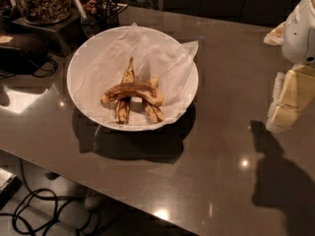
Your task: Pick banana from white bowl
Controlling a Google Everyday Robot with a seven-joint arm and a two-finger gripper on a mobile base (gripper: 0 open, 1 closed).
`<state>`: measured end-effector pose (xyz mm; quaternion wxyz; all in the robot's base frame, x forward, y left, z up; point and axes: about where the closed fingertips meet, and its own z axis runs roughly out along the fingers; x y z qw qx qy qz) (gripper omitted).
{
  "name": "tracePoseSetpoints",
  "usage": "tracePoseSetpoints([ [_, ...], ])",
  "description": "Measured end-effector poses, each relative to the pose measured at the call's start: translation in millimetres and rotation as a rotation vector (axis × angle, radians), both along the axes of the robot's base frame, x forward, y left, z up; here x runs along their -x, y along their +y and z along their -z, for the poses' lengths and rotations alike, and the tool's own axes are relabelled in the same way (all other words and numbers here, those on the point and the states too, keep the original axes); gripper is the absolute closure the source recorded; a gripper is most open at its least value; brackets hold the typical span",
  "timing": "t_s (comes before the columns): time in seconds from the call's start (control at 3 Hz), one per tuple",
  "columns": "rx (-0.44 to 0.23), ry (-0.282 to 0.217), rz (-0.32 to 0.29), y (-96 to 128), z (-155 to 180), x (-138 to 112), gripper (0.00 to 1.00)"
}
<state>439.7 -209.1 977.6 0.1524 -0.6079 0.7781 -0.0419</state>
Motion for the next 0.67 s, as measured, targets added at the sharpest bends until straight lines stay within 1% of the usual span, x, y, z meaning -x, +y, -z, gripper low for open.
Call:
tracePoseSetpoints([
  [0.33, 0.071, 0.025, -0.061, 25.8, 4.1, -4.6, 0.0],
  [0.67, 0.161, 0.054, -0.145, 56.0, 15.8, -12.3, 0.0],
])
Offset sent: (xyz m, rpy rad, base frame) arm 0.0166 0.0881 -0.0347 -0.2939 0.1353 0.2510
